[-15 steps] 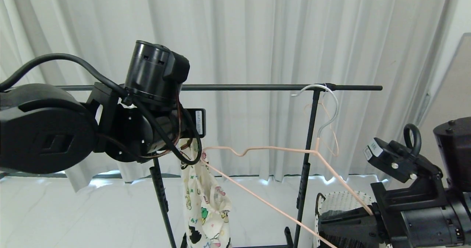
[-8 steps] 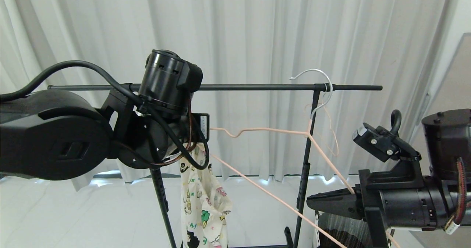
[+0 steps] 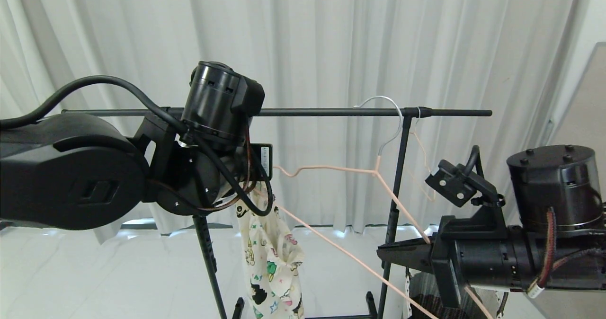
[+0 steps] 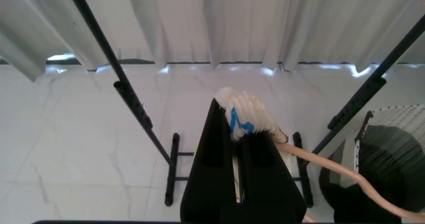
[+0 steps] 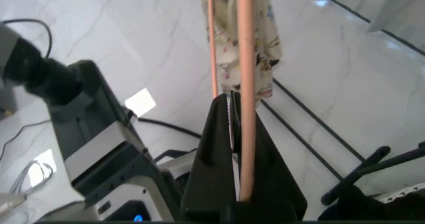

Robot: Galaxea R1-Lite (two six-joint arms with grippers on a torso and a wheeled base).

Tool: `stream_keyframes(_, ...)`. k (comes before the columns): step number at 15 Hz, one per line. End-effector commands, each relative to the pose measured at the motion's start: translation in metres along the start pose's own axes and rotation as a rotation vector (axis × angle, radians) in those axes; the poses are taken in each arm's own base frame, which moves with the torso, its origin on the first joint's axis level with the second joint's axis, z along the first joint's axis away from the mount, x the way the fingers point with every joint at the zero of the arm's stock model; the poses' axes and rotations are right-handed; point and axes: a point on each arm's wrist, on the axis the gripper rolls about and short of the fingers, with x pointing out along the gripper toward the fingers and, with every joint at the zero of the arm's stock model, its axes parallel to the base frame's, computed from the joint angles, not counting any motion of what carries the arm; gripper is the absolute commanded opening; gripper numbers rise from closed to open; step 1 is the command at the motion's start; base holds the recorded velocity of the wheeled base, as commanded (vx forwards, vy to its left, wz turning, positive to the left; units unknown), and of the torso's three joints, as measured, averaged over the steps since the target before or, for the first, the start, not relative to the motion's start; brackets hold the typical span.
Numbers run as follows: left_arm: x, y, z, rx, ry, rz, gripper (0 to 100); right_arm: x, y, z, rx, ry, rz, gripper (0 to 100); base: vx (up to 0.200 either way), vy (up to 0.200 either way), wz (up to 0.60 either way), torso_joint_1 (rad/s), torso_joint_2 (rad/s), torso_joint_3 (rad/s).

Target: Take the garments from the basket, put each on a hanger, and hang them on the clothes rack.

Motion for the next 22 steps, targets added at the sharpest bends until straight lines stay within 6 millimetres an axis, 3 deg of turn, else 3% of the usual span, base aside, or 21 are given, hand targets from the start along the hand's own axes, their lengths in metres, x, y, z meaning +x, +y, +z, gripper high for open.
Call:
stream_keyframes(1, -0.005, -0.002, 0.001, 0.000, -0.008, -0.014, 0, 0.013, -0.004, 0.000, 0.019, 0.014, -0.010, 0, 0.000, 0.000, 0.00, 0.000, 0.00, 0.000)
stream_keyframes(10, -0.031, -0.028, 0.004, 0.009, -0.048, -0.126, 0, 0.043, 0.000, 0.000, 0.013, 0.049, 0.005, 0, 0.000, 0.000, 0.00, 0.000, 0.00, 0.000)
stream_keyframes(16, -0.065, -0.054, 0.000, -0.031, -0.067, -0.266, 0, 0.070, 0.011, 0.009, 0.027, 0.034, 0.012, 0, 0.000, 0.000, 0.00, 0.000, 0.00, 0.000)
stream_keyframes(22, -0.071, -0.055, 0.000, -0.039, -0.070, -0.287, 0, 0.075, 0.010, 0.010, 0.047, 0.002, -0.025, 0, 0.000, 0.000, 0.00, 0.000, 0.00, 0.000)
